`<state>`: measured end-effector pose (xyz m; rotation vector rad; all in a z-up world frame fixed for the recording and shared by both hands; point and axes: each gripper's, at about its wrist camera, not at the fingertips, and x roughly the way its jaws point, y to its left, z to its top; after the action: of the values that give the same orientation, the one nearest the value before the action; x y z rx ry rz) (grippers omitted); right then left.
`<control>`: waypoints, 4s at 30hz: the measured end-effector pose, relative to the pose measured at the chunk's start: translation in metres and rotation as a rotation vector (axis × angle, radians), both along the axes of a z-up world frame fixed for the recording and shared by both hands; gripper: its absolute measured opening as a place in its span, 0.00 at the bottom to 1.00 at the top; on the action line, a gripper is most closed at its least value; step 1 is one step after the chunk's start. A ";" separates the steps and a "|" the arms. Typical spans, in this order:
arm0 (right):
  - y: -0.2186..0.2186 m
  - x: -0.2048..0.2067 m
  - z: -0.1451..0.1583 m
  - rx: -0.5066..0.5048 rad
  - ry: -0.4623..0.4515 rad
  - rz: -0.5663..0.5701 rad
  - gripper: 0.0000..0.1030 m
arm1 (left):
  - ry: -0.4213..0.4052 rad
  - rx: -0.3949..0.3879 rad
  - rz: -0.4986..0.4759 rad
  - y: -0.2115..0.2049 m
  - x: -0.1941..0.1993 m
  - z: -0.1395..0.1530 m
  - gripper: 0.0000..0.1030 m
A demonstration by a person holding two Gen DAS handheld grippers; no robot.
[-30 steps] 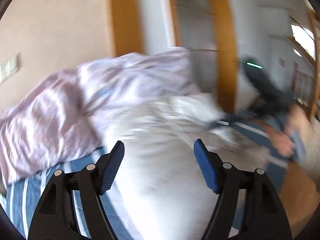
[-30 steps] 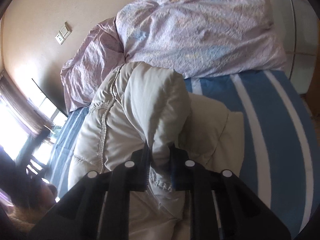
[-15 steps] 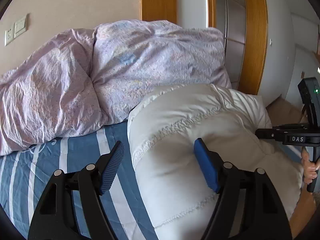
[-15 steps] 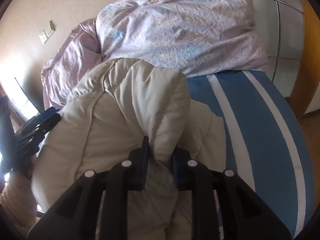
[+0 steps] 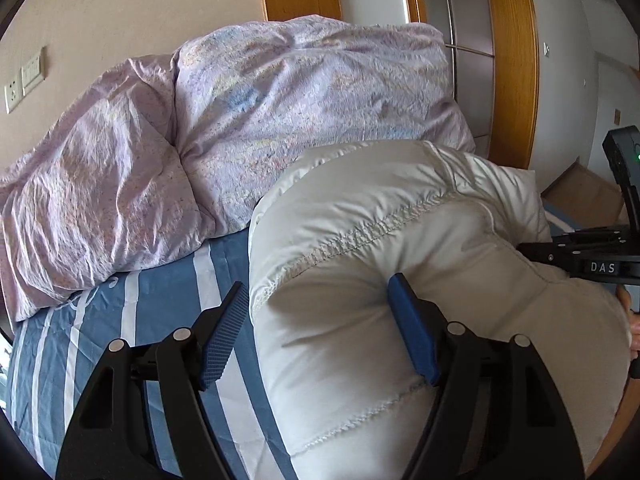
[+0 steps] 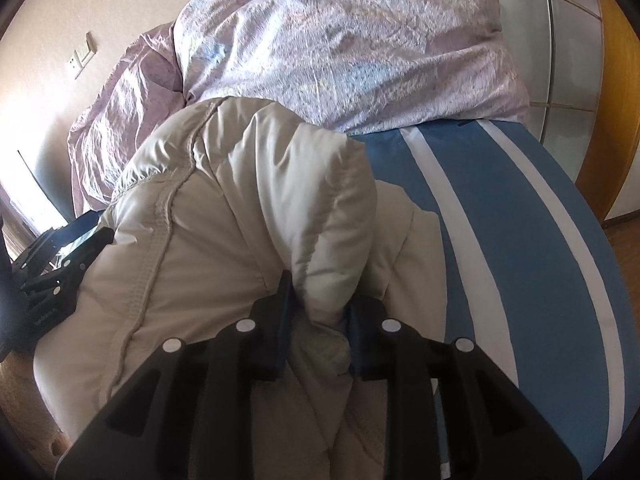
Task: Fold large clothes
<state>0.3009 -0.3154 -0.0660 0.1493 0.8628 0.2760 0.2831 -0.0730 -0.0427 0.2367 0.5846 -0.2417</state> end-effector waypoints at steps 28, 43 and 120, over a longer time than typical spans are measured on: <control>-0.023 0.012 0.009 0.170 0.005 -0.168 0.22 | -0.088 0.141 0.019 -0.027 -0.006 -0.018 0.69; -0.014 0.023 -0.019 0.044 0.040 -0.200 0.20 | -0.081 0.157 0.099 -0.019 0.020 -0.002 0.71; 0.005 -0.038 -0.013 0.104 0.033 -0.089 0.44 | -0.032 0.176 -0.001 -0.058 -0.025 -0.025 0.70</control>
<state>0.2627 -0.3107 -0.0788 0.2889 0.8719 0.2352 0.2580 -0.1311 -0.0681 0.4102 0.5745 -0.1871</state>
